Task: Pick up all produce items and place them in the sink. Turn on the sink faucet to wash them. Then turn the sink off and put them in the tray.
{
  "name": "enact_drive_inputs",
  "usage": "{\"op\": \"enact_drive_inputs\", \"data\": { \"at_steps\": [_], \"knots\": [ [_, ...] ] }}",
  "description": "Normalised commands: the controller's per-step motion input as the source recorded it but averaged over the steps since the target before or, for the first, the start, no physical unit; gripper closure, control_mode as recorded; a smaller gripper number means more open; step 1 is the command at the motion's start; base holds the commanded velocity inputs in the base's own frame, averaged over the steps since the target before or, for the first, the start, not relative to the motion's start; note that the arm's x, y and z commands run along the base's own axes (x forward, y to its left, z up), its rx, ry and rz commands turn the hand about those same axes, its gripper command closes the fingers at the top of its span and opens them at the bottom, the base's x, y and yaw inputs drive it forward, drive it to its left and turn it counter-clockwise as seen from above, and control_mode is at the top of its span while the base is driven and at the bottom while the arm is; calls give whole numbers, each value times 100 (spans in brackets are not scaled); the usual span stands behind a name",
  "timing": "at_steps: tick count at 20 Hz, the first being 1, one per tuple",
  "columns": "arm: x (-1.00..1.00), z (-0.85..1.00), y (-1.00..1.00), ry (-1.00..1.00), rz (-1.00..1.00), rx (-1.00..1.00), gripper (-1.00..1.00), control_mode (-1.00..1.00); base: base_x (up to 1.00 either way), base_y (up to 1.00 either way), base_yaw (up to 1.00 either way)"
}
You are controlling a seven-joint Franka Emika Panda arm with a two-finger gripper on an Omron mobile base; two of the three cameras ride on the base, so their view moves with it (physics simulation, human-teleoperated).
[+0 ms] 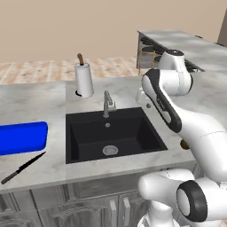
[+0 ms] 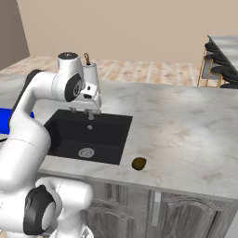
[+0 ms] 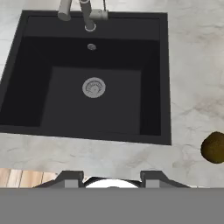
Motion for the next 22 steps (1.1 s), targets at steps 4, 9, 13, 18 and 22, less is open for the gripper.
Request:
{"op": "enact_drive_inputs", "data": {
  "at_steps": [4,9,13,18,22],
  "knots": [
    [-2,0,-24,0,0,0,-100,-100,0,0,0],
    [-2,0,-50,0,-1,0,-100,-100,0,0,0],
    [-15,-14,-69,0,-1,3,-100,-100,0,0,0],
    [-31,-32,-64,0,-5,4,-100,-100,0,0,0],
    [-14,-51,-62,1,-6,2,-100,-100,0,0,0]
  ]
}}
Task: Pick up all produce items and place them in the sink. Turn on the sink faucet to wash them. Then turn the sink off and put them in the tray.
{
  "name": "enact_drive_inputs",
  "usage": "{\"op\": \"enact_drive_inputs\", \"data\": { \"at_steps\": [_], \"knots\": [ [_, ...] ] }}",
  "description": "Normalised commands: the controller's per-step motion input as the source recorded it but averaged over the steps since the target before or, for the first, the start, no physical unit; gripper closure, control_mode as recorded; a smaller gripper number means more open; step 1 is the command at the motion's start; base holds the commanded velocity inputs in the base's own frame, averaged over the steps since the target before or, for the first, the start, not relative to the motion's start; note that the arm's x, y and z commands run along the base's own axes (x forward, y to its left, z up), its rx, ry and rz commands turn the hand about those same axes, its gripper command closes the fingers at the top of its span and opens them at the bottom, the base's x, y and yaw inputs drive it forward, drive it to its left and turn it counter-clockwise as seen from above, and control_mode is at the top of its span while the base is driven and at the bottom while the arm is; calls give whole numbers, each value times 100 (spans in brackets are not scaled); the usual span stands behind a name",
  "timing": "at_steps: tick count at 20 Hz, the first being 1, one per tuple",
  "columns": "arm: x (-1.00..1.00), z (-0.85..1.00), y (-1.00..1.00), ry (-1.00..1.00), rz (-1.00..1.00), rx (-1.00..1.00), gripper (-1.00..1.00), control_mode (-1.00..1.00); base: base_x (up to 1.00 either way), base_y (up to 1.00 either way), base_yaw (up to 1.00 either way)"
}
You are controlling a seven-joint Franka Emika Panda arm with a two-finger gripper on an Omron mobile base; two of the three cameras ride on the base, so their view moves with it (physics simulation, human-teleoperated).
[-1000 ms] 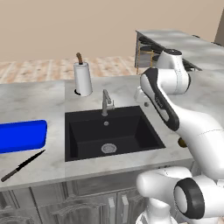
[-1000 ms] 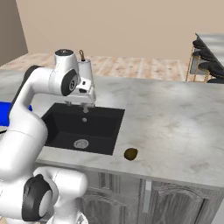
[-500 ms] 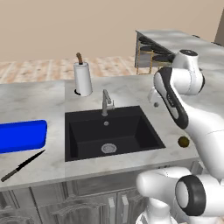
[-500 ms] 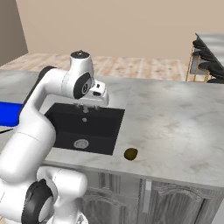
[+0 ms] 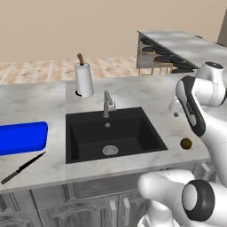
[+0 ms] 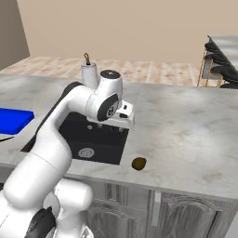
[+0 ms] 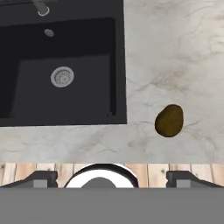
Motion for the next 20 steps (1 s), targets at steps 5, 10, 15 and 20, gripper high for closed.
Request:
{"op": "enact_drive_inputs", "data": {
  "at_steps": [5,10,15,20],
  "knots": [
    [0,-62,-53,1,0,0,-100,-100,0,0,0],
    [7,-47,-57,2,0,0,-100,-100,0,0,0],
    [19,-43,-49,5,0,0,-100,-100,0,0,0],
    [31,-38,-34,8,0,0,-100,-100,0,0,0]
  ]
}}
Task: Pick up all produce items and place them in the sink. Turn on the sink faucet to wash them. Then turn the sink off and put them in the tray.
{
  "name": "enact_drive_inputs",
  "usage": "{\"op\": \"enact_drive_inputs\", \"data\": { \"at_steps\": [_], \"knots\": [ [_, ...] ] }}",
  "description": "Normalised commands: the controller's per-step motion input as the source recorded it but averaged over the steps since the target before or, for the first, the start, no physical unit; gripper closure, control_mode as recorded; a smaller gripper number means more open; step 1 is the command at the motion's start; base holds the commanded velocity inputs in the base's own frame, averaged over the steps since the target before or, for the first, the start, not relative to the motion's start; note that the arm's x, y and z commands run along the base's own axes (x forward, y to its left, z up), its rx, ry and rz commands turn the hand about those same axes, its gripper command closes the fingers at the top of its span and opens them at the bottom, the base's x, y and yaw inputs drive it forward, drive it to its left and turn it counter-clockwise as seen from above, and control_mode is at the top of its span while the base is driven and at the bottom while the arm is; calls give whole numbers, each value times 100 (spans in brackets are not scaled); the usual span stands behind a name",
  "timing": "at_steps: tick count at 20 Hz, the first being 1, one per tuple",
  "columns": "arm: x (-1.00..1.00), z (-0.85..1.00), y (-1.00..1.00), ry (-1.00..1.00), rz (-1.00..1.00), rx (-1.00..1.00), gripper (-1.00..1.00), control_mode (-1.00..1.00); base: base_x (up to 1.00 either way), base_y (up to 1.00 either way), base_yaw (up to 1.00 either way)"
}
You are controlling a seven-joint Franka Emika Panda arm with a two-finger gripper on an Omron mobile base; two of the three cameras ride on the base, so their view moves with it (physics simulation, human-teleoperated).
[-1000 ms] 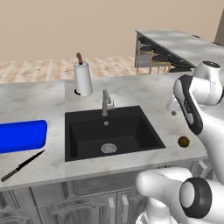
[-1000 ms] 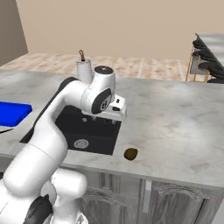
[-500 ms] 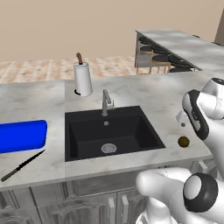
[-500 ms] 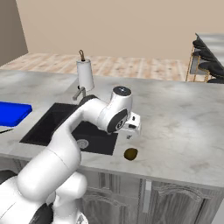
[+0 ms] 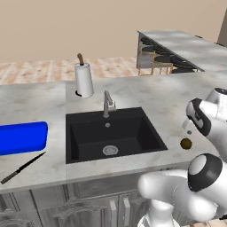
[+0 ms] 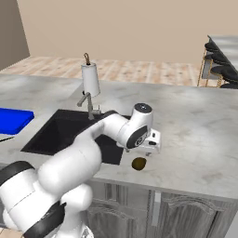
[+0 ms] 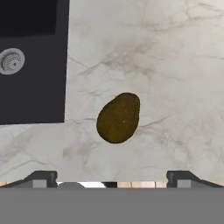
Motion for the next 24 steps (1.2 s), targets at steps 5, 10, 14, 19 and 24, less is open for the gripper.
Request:
{"op": "enact_drive_inputs", "data": {
  "at_steps": [5,10,14,19,24],
  "knots": [
    [35,-31,-20,8,0,0,-100,-100,0,0,0],
    [18,-22,0,1,0,0,-100,-100,0,0,0],
    [0,-19,0,0,0,0,-100,-100,0,0,0],
    [0,-22,11,0,0,-1,-100,-100,0,0,0],
    [0,-20,5,0,0,0,-100,-100,0,0,0]
  ]
}}
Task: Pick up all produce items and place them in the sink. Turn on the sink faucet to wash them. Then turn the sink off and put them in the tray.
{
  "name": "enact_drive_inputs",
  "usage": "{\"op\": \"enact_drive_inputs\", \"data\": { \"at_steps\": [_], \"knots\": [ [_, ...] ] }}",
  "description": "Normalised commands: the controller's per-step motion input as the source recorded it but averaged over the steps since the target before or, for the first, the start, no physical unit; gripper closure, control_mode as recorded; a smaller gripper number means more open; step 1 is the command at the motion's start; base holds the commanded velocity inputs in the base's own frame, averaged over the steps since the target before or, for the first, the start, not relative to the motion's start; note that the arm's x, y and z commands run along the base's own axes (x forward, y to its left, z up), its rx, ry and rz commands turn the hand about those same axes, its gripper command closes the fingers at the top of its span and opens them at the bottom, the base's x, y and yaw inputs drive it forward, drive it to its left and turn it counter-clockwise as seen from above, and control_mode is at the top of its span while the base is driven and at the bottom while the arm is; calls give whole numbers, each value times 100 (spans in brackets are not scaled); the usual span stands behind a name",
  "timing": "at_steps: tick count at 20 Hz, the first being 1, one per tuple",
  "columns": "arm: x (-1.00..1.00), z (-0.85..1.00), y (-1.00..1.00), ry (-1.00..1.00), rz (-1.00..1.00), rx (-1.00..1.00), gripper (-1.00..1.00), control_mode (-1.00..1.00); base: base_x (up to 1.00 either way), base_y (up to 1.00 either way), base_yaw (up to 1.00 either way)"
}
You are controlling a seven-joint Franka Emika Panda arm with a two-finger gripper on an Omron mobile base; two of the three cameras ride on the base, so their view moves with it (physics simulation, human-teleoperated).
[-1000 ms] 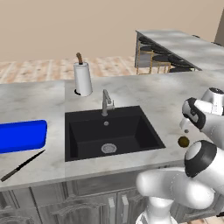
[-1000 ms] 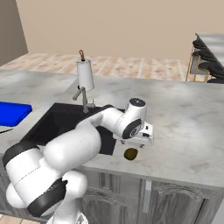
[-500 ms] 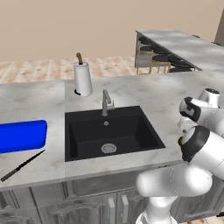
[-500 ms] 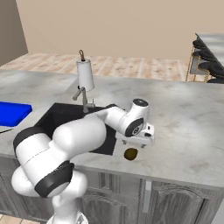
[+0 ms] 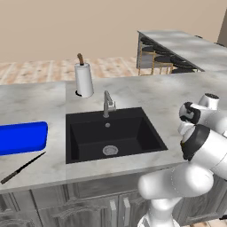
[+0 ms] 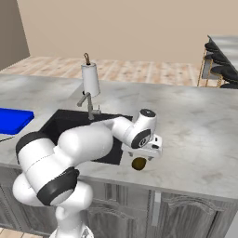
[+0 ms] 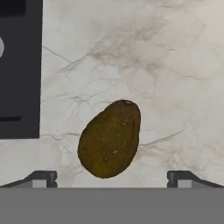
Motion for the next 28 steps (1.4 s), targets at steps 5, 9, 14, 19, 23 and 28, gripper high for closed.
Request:
{"op": "enact_drive_inputs", "data": {
  "at_steps": [5,9,14,19,23,28],
  "knots": [
    [0,-23,2,0,0,0,-100,-100,0,0,0],
    [0,-24,5,0,0,0,-100,-100,0,0,0],
    [0,-26,4,0,0,0,-100,-100,0,0,0],
    [0,-27,6,0,0,0,100,-100,0,0,0],
    [2,-27,12,0,0,-1,100,-100,0,0,0],
    [-6,-3,7,-3,1,0,100,-100,0,0,0]
  ]
}}
